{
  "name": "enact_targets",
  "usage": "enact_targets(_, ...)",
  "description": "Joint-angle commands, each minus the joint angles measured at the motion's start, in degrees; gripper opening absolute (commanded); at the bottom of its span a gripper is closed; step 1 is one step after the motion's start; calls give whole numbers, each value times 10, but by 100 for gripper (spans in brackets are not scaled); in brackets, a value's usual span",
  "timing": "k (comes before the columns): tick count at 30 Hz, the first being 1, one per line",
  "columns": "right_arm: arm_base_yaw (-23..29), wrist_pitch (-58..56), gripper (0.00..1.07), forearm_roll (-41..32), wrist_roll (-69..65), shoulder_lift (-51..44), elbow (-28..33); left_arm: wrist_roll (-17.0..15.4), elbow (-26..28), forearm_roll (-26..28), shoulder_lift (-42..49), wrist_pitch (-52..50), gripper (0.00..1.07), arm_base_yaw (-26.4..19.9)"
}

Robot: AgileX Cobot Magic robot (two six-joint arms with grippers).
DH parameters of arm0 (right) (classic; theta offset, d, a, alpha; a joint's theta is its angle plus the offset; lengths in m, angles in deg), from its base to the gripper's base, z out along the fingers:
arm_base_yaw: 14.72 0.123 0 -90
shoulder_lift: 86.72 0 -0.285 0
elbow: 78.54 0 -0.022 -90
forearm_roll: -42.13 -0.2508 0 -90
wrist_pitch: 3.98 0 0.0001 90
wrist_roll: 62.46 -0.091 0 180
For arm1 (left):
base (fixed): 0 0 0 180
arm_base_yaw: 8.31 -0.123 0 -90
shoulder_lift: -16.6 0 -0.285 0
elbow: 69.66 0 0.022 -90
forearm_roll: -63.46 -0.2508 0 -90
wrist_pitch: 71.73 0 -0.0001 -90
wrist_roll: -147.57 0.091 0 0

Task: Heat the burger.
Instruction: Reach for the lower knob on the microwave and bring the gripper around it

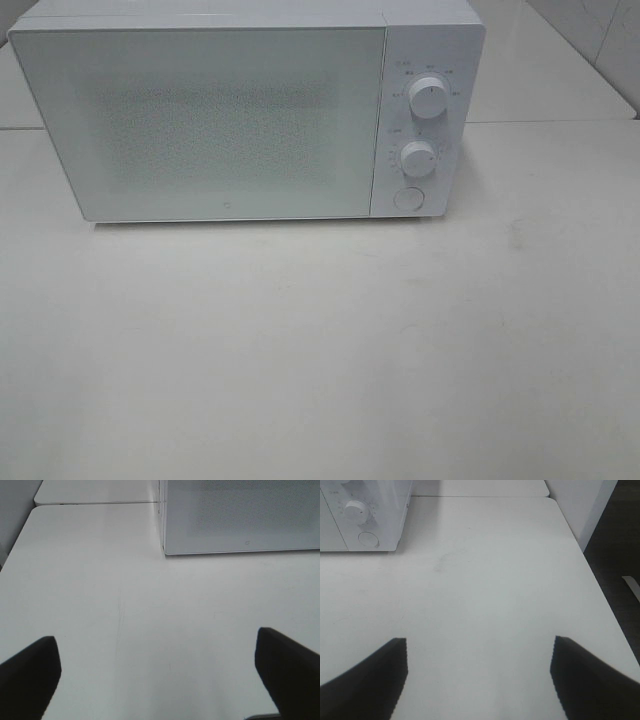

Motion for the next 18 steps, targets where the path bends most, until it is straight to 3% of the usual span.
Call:
enact_targets(1, -4, 6, 76, 1, 4, -18, 1, -4, -3, 1, 10, 1, 98, -1)
enact_targets(18, -4, 6, 76, 1, 4, -18, 1, -4, -3, 1, 10, 1, 98, -1)
